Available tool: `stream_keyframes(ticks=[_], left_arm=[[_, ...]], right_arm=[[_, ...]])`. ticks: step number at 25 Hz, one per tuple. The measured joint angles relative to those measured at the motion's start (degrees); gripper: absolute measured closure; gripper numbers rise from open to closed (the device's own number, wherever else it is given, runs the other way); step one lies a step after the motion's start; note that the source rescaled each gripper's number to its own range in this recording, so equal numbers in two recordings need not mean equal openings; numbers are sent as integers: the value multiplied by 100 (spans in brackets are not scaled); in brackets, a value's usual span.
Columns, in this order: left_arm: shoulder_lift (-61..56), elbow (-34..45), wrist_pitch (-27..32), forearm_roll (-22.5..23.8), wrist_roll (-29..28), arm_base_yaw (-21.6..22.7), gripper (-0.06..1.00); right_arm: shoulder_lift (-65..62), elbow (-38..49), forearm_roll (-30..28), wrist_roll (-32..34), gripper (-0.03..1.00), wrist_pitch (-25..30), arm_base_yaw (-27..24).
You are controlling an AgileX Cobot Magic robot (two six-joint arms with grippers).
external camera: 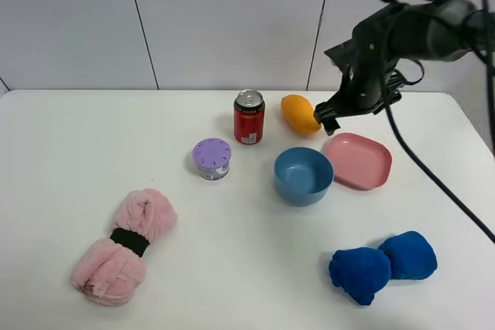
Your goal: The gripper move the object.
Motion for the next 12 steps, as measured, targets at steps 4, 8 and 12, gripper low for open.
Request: stream_keyframes(ticks=[4, 8, 12], left_arm=[[0, 0, 0, 0, 0, 0, -6], [0, 0, 0, 0, 0, 0, -6], [0, 0, 0, 0, 0, 0, -6]], right_arm=[[-912, -11, 585, -329, 19, 1210, 0], [-1686, -11, 1194, -940, 19, 1953, 0], [-2284, -11, 1334, -1211, 19, 2012, 0]])
